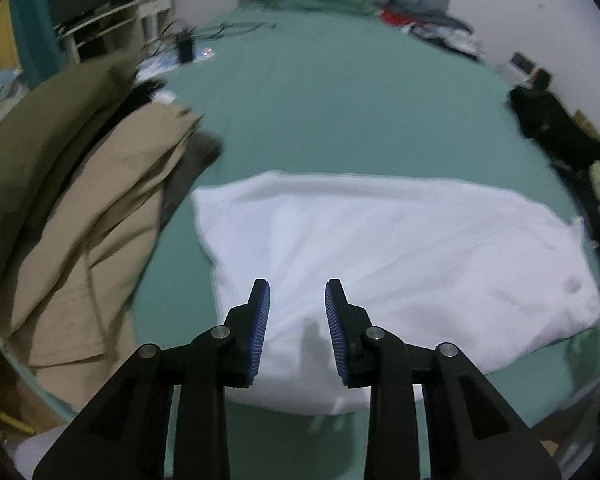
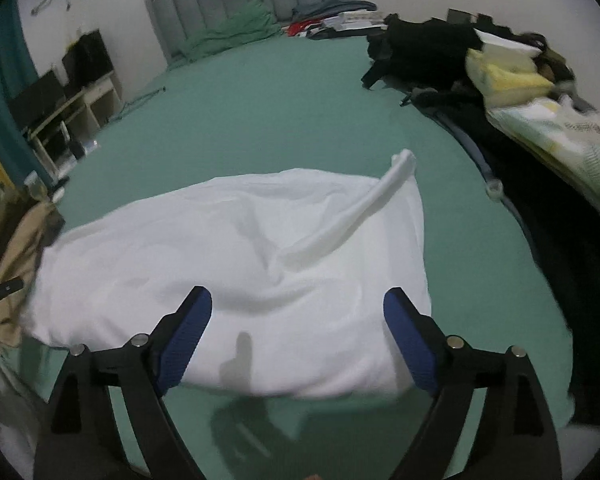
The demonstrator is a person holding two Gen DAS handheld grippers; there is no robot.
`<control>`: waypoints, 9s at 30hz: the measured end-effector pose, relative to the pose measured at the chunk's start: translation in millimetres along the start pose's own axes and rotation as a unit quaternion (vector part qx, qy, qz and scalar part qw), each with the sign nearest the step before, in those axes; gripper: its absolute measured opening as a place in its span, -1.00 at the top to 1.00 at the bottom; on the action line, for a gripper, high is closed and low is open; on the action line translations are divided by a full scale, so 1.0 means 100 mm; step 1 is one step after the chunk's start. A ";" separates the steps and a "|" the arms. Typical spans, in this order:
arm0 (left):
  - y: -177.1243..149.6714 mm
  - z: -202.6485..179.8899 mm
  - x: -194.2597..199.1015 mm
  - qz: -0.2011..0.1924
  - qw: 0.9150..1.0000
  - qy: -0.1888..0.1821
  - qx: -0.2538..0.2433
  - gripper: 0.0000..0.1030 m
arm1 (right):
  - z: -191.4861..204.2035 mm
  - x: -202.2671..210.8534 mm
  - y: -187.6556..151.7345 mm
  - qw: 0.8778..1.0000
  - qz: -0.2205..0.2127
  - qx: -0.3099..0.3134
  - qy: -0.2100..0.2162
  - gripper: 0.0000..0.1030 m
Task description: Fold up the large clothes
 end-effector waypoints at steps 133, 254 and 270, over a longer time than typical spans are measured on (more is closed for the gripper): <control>-0.17 0.39 -0.24 0.002 0.994 -0.073 0.080 0.94 | 1.91 -0.62 -0.02 0.986 0.058 0.125 0.090 -0.41; 0.08 -0.19 -0.27 -0.017 0.976 -0.219 0.005 0.55 | 2.49 -0.61 0.23 0.978 0.017 0.132 0.161 0.55; 0.20 0.79 -0.35 -0.021 0.989 -0.131 0.069 0.53 | 3.42 -0.93 0.19 0.962 0.014 0.166 0.217 0.56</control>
Point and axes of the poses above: each gripper's, at about its wrist camera, not at the fingertips, and x roughly against the way its jaws point, z to its left, y to its top, the point moved 7 cm from there along -x, roughly the way its jaws point, and after that the axes turned 8 degrees about y, right-handed, at the moved point
